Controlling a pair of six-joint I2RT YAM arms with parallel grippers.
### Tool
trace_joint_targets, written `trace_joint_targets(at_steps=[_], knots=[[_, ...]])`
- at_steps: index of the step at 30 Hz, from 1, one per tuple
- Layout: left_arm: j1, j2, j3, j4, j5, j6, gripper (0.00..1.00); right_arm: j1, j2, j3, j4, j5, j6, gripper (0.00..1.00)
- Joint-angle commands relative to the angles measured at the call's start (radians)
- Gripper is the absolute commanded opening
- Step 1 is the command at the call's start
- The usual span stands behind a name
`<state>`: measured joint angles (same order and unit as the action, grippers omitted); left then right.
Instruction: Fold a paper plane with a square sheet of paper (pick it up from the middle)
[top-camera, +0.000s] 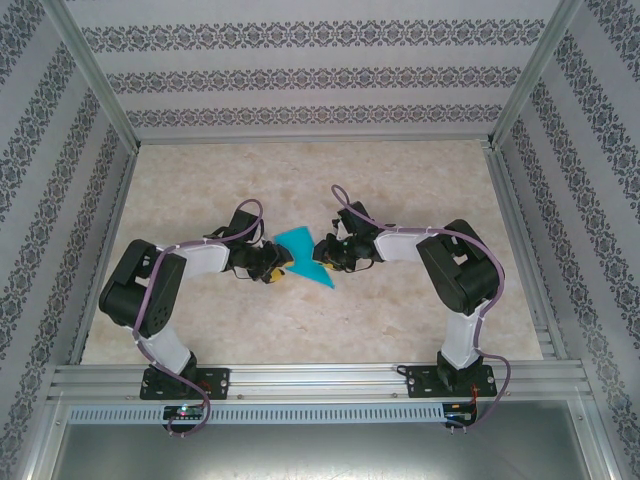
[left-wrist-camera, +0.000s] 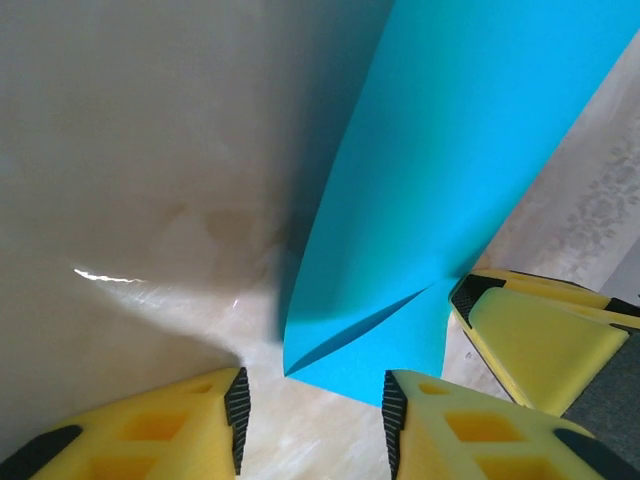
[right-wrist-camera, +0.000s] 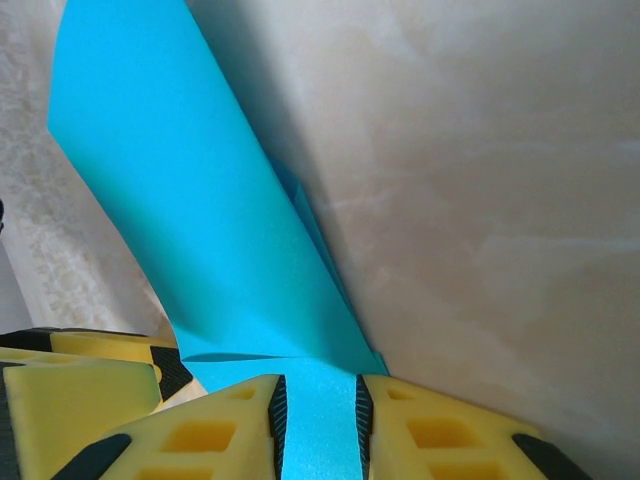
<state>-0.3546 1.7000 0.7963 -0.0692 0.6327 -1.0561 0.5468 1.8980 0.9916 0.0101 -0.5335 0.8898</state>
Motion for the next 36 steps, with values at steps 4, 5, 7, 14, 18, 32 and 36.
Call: trace_joint_targets(at_steps=[4, 5, 7, 14, 18, 32, 36], knots=[[-0.019, 0.031, 0.037, 0.051, 0.026, 0.011, 0.34, -0.01, 0.012, -0.023, 0.005, -0.005, 0.012, 0.27], [-0.018, 0.031, 0.037, 0.053, 0.027, 0.013, 0.34, -0.01, 0.011, -0.023, 0.008, -0.005, 0.012, 0.27], [-0.018, 0.03, 0.035, 0.057, 0.026, 0.013, 0.33, -0.01, 0.01, -0.026, 0.007, -0.005, 0.012, 0.27], [-0.019, 0.035, 0.034, 0.083, 0.032, 0.018, 0.33, -0.01, 0.006, -0.029, 0.008, -0.005, 0.012, 0.27], [-0.019, 0.028, 0.024, 0.114, 0.035, 0.027, 0.32, -0.011, 0.007, -0.033, 0.01, -0.008, 0.012, 0.27], [-0.016, -0.005, -0.035, 0.239, 0.048, 0.06, 0.36, -0.017, 0.003, -0.042, 0.035, -0.021, 0.019, 0.28], [-0.012, -0.014, -0.055, 0.295, 0.051, 0.058, 0.36, -0.019, 0.004, -0.047, 0.052, -0.031, 0.024, 0.29]])
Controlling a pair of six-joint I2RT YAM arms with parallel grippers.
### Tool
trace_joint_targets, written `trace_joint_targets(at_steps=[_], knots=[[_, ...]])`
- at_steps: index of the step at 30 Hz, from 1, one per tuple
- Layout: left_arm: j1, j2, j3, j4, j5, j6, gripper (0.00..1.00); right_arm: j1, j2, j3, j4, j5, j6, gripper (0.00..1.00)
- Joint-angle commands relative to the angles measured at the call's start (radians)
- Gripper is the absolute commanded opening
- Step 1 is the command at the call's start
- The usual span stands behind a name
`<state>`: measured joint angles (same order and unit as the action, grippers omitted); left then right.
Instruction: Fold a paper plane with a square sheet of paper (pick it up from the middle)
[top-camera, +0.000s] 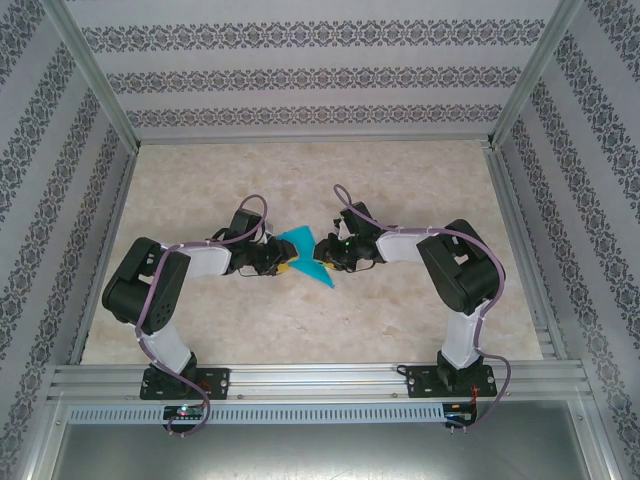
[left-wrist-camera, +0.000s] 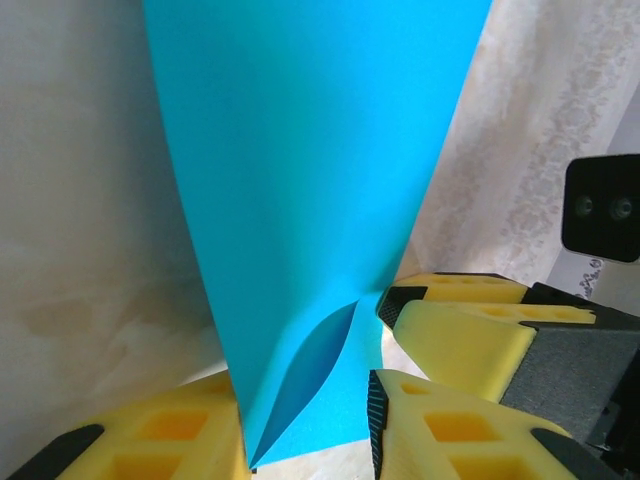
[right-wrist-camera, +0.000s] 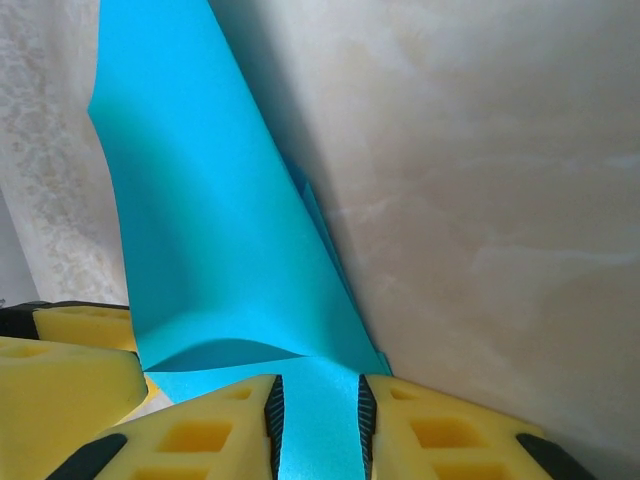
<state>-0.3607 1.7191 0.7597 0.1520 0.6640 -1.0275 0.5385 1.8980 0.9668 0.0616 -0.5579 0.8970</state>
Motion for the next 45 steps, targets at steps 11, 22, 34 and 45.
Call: trace_joint_targets(at_steps=[11, 22, 34, 45], knots=[[0.019, -0.063, -0.058, 0.133, 0.02, 0.0, 0.37, -0.013, 0.004, -0.027, 0.007, -0.007, 0.021, 0.29], [0.019, 0.023, -0.046, 0.177, 0.082, -0.074, 0.3, -0.014, -0.005, -0.03, 0.034, -0.017, 0.019, 0.34], [0.018, 0.022, -0.026, 0.141, 0.08, -0.089, 0.09, -0.011, -0.138, -0.034, 0.108, -0.012, -0.11, 0.59], [0.015, 0.001, 0.027, 0.006, 0.073, -0.082, 0.08, 0.141, -0.334, -0.15, 0.073, 0.316, -0.579, 0.63]])
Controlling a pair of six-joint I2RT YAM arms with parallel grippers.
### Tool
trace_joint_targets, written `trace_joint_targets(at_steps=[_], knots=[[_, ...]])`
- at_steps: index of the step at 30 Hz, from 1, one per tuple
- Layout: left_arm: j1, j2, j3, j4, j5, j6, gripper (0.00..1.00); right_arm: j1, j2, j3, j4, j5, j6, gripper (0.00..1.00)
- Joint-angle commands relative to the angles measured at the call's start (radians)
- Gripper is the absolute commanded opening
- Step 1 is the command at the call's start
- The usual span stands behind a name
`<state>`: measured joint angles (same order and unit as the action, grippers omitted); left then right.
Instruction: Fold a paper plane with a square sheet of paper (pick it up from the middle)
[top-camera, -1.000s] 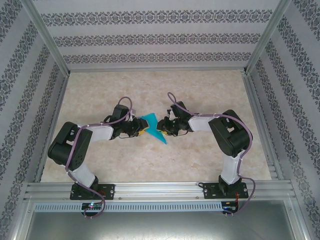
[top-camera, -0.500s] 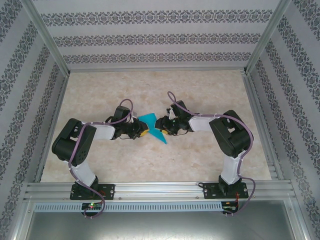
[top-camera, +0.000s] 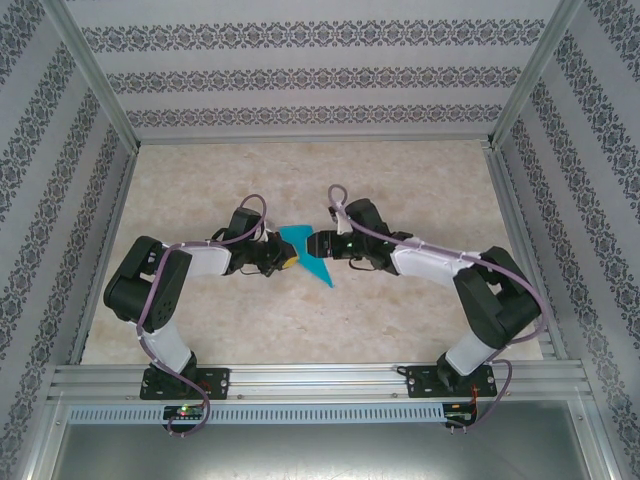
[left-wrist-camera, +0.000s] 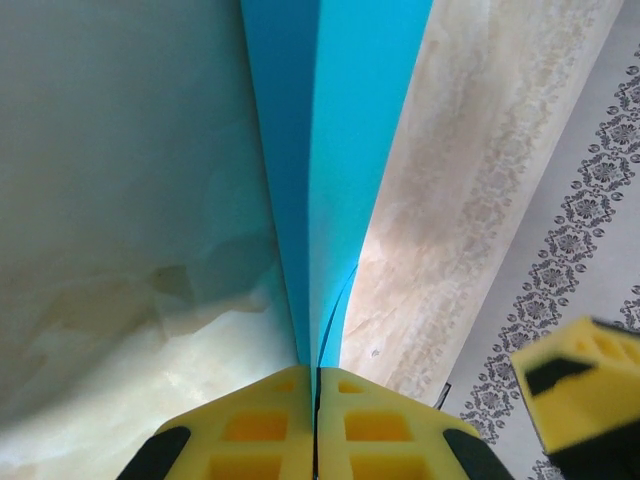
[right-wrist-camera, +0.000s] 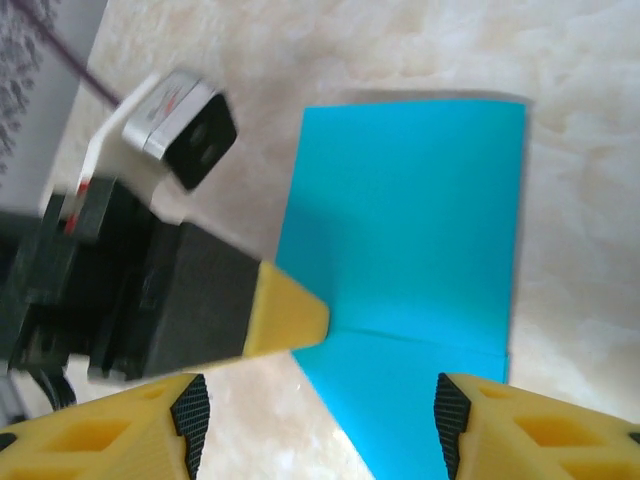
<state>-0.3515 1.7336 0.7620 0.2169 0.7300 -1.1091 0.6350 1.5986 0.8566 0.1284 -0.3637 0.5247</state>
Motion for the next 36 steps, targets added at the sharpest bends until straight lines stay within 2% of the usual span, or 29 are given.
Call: trace_joint_targets(at_steps=[1, 7, 11, 16, 25, 36], knots=[[0.005, -0.015, 0.029, -0.073, 0.004, 0.003, 0.08, 0.064, -0.045, -0.05, 0.014, 0.147, -0.252, 0.63], [-0.002, -0.018, 0.054, -0.112, 0.004, 0.009, 0.08, 0.158, 0.006, 0.003, -0.072, 0.337, -0.425, 0.65], [-0.003, -0.021, 0.062, -0.126, 0.003, 0.008, 0.08, 0.214, 0.055, -0.013, -0.01, 0.405, -0.521, 0.55], [-0.004, -0.028, 0.069, -0.147, 0.004, 0.011, 0.08, 0.228, 0.074, -0.054, 0.089, 0.404, -0.56, 0.54], [-0.005, -0.037, 0.076, -0.168, 0.002, 0.013, 0.08, 0.246, 0.159, -0.037, 0.127, 0.375, -0.617, 0.51], [-0.005, -0.039, 0.078, -0.177, 0.006, 0.012, 0.08, 0.246, 0.208, -0.047, 0.205, 0.449, -0.663, 0.44]])
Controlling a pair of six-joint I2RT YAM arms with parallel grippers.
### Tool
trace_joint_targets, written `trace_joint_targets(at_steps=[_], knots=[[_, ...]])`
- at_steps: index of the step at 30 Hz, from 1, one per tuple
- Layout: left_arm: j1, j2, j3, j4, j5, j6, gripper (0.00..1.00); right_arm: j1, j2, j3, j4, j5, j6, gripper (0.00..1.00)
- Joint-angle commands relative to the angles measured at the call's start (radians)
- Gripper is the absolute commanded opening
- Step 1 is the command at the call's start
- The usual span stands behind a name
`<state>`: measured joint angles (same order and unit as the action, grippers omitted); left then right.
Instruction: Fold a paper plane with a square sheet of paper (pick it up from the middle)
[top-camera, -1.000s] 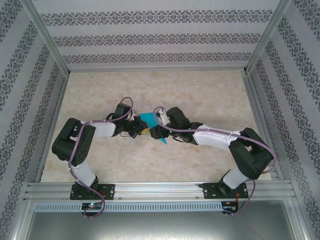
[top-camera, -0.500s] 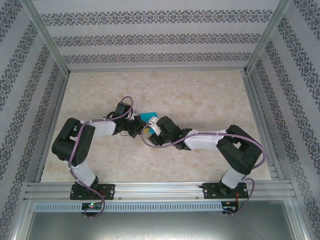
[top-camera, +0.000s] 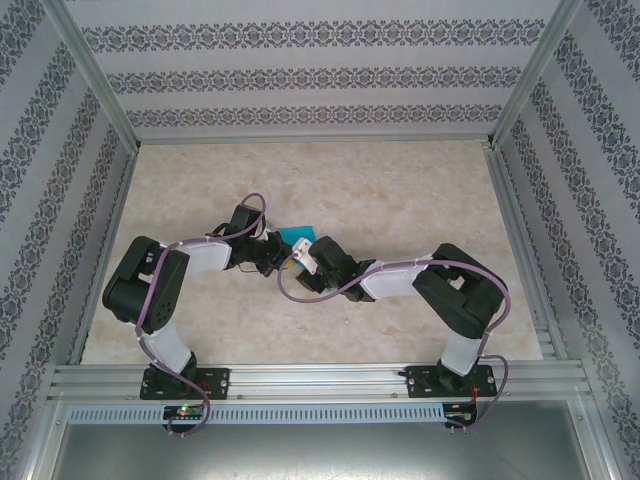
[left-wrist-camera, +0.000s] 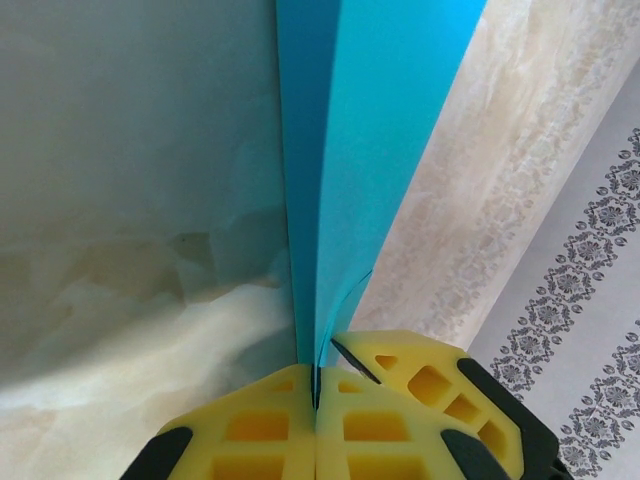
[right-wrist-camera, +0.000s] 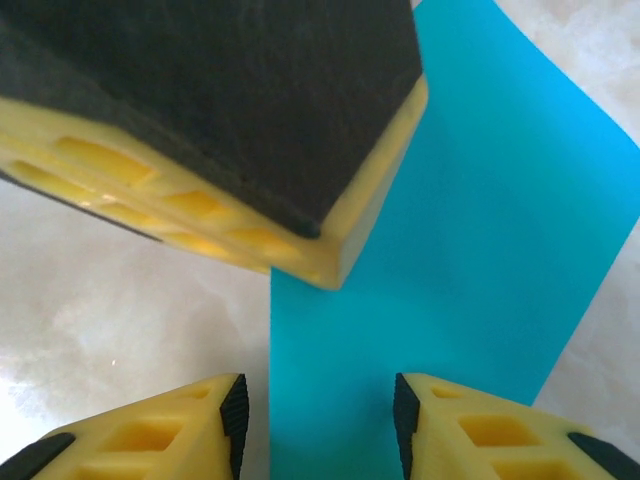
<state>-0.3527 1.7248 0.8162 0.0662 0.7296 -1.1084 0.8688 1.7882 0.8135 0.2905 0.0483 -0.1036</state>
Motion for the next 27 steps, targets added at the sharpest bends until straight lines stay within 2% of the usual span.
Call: trace_joint_targets(at_steps=[1, 8, 16, 21, 27], knots=[[-0.004, -0.031, 0.027, -0.035, 0.006, 0.013, 0.08, 0.014, 0.021, -0.005, 0.046, 0.042, -0.042, 0.43], [-0.003, -0.033, 0.037, -0.06, 0.004, 0.019, 0.09, 0.023, 0.027, -0.014, 0.059, 0.041, -0.086, 0.37], [-0.004, -0.04, 0.042, -0.08, 0.001, 0.025, 0.15, 0.03, 0.026, -0.021, 0.044, 0.069, -0.095, 0.22], [0.017, -0.053, 0.049, -0.112, -0.005, 0.037, 0.27, 0.027, 0.007, -0.032, 0.052, 0.07, -0.074, 0.12], [0.105, -0.106, 0.067, -0.215, -0.015, 0.11, 0.47, 0.006, -0.008, -0.043, 0.061, 0.01, -0.027, 0.06]])
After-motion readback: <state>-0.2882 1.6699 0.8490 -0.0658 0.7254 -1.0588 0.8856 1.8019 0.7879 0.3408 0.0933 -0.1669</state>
